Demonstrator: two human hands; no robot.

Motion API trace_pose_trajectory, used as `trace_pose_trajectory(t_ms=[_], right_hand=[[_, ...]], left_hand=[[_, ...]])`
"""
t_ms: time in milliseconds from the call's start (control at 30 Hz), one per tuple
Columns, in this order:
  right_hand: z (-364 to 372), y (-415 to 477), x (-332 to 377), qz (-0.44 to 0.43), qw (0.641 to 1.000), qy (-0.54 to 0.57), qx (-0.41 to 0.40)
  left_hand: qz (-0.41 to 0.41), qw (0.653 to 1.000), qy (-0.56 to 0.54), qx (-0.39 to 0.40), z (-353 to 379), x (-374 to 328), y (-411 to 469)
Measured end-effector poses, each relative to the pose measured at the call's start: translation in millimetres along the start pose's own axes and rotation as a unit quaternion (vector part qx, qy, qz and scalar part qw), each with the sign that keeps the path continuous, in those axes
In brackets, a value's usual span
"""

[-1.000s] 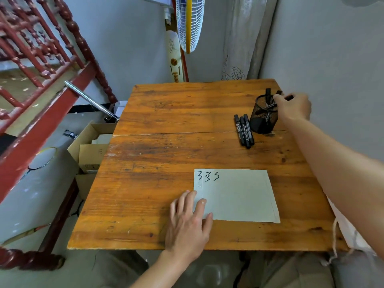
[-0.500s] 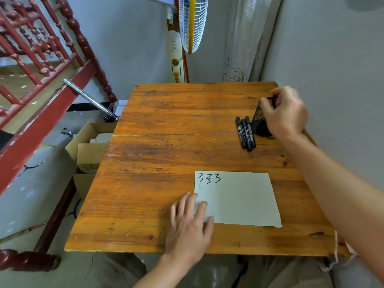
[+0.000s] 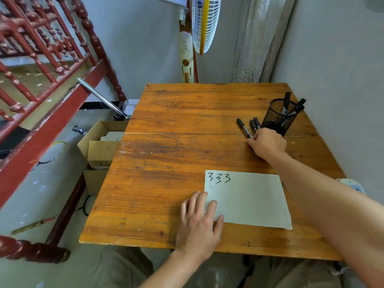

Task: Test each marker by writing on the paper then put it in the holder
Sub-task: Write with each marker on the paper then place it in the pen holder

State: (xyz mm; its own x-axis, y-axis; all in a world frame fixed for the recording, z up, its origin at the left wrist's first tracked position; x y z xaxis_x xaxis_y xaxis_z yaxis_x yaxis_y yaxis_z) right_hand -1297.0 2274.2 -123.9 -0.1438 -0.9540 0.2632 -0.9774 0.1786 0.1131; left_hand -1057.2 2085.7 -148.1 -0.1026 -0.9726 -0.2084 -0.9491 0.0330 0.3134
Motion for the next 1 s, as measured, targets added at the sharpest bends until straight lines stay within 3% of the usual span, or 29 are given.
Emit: trace_pose_trajectory(t_ms=[100,200,300,467,633,800,1000], right_hand=[[-11.8,-10.0,0.7,-0.004,0.999,0.029,-0.020],[-31.7,-35.9,2.5,-0.010,0.987,0.159,-0.029],[-53.4,-76.7,4.9,-0.030,0.939,0.341,0.002],[-52.5,-153.5,-13.2,0.024,0.874,0.476,0.100],[-28.9,-197.0,-13.1,0.061,0.831,0.525,0.171],[-16.9,-206.8,-7.9,0.101,0.801,0.567,0.164],[-7.1,-209.4,6.7,0.080,0.827,0.539,0.139]], left_hand=[[0.002,1.000,-0.004,-0.006,-0.8,-0.5,-0.7],[0.005,1.000,-0.011,-0.015,-2.0,-0.1,-1.3],[-0.004,0.998,-0.046,-0.036,-6.4,2.4,-2.0],[-0.021,0.988,-0.103,-0.114,-27.1,7.6,-5.6],[0.047,0.983,-0.095,-0.151,-31.0,-3.5,-9.2],[0.092,0.977,-0.095,-0.165,-35.2,-14.0,-12.5],[0.104,0.979,-0.112,-0.134,-32.2,-17.3,-12.0]])
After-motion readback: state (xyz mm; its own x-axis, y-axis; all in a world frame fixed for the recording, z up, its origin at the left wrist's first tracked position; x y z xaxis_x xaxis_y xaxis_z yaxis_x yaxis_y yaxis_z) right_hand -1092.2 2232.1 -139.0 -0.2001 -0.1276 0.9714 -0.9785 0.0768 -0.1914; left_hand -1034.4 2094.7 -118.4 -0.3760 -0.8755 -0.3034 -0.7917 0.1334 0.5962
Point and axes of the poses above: each hand's wrist, its own y-axis towards the middle knuckle, its own z-axis out of the palm, x = y × z, the point moved 10 cm from there along y, towards the middle knuckle, and after that the axes turned 7 degrees about -x, right-handed, at the moved point
